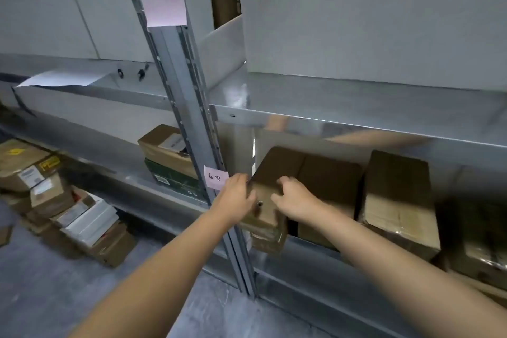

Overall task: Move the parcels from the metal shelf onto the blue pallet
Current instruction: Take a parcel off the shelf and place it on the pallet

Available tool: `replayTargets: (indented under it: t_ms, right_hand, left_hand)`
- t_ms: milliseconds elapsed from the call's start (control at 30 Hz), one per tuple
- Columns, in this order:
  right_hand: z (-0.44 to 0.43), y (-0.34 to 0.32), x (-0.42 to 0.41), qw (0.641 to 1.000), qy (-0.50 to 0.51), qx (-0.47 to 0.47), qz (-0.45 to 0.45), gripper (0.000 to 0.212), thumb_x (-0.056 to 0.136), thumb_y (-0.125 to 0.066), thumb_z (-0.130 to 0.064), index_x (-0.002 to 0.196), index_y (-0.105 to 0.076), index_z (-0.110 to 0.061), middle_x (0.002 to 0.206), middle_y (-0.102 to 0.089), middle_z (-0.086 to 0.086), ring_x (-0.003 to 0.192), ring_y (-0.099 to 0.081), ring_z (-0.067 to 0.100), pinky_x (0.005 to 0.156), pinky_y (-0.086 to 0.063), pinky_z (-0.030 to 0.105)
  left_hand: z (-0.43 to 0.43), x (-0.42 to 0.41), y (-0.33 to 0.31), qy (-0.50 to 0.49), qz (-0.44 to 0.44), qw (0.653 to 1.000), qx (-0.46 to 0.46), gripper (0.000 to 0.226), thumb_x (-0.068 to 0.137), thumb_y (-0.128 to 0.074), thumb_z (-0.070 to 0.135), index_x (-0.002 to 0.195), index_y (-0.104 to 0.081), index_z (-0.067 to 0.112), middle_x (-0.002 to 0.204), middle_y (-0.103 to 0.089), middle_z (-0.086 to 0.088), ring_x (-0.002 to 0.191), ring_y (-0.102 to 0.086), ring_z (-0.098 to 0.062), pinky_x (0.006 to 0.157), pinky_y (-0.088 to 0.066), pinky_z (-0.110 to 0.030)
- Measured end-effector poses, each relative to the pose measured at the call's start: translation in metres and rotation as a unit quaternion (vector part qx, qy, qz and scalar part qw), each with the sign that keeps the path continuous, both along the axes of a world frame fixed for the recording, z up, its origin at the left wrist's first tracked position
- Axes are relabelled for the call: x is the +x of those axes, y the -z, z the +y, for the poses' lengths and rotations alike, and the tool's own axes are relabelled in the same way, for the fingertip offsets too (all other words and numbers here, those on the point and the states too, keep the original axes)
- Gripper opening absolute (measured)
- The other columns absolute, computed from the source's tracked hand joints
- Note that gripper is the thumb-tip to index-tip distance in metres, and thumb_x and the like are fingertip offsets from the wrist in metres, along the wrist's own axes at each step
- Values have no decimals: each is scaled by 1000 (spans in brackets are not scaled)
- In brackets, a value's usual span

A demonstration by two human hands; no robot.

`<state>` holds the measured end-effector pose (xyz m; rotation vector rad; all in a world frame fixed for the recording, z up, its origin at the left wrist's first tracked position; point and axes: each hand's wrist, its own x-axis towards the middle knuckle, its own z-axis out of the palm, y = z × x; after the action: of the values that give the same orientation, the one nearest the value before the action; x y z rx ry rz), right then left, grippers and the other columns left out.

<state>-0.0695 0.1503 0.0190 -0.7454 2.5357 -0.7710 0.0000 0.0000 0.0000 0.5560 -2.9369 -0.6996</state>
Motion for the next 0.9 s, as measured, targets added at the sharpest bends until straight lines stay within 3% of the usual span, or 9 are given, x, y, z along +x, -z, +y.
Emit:
replayTargets:
  t_ms: [233,467,633,767,900]
  right_hand:
    - [-30,8,25,992,89,80,29,51,96,-48,-25,141,-38,-2,149,-31,20,139,-27,35,114,-26,40]
    - [-37,20,62,972,201,102,69,45,98,-44,-29,134,-39,-3,138,-40,17,126,-44,34,102,-42,43]
    - [-42,29,73,967,255,2,-16,59,97,-49,-24,146,-24,-2,146,-35,19,126,-47,32,102,-41,36]
    - [-50,33,71,949,312,-33,-31,62,95,-54,-28,144,-25,-3,143,-40,18,123,-50,31,96,-42,34]
    - [-54,31,67,933,357,-27,-20,58,95,-53,-34,138,-34,0,142,-40,19,124,-49,35,97,-41,36]
  left_hand:
    - [-34,-9,25,71,-5,995,68,44,94,-51,27,133,-46,7,128,-53,-12,121,-48,-28,101,-39,-36]
    - [-47,-10,42,97,-12,972,214,41,98,-49,31,132,-46,8,130,-56,-12,119,-53,-26,103,-42,-37]
    - [-38,-8,47,83,2,959,272,52,99,-47,26,145,-34,3,137,-52,-19,129,-46,-33,109,-37,-43]
    - [-29,-7,50,29,-10,937,348,68,100,-46,28,155,-11,9,151,-38,-17,140,-34,-31,116,-28,-43]
    - [-27,1,53,11,38,922,386,63,98,-50,20,153,-20,10,144,-47,-16,128,-49,-26,108,-36,-33]
